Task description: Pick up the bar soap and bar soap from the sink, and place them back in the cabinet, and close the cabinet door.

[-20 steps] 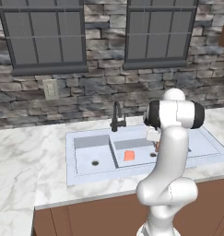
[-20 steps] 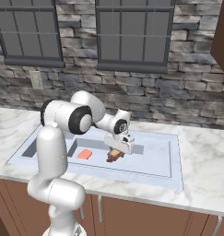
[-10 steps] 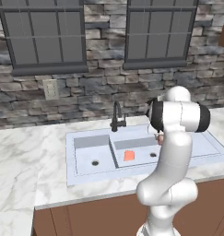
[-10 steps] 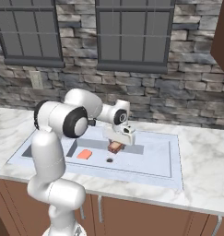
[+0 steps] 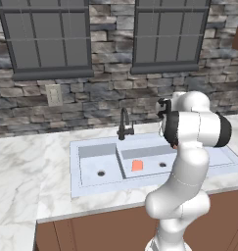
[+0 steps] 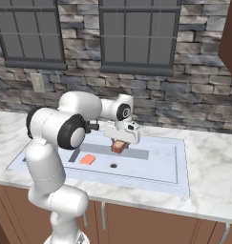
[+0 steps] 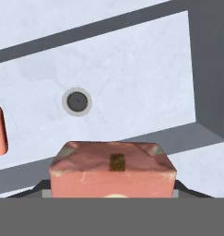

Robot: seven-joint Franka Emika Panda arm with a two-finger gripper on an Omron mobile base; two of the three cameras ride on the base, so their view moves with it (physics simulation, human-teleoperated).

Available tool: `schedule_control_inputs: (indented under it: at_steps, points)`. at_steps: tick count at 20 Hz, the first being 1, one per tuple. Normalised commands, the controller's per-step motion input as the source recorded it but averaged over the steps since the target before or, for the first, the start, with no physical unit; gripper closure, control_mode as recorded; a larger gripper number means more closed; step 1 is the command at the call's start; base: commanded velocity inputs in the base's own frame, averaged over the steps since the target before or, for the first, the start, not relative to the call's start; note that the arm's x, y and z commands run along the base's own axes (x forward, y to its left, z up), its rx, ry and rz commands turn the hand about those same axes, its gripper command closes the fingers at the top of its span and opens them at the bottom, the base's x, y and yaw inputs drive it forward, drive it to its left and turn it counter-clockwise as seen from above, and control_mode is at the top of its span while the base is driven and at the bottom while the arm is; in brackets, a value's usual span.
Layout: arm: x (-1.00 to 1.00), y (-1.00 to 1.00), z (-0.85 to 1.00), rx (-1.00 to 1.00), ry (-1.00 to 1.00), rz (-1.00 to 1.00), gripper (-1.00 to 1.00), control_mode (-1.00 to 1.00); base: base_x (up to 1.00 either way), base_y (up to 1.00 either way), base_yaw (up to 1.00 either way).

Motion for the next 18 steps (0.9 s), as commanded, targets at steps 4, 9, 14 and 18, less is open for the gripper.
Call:
schedule_control_inputs:
  at_steps: [4, 9, 14, 18]
  points:
    - [-0.48, 0.08, 0.17, 0.00, 0.00, 0.14, 1.00, -1.00, 0.00, 0.00, 0.00]
    - [-0.54, 0.08, 0.20, 0.00, 0.00, 0.13, 1.00, -1.00, 0.00, 0.00, 0.00]
    - [-0.56, 0.10, 0.27, 0.00, 0.00, 0.11, 1.00, -1.00, 0.00, 0.00, 0.00]
    - [-0.34, 0.11, 0.45, 0.00, 0.00, 0.05, 1.00, -1.00, 0.00, 0.00, 0.00]
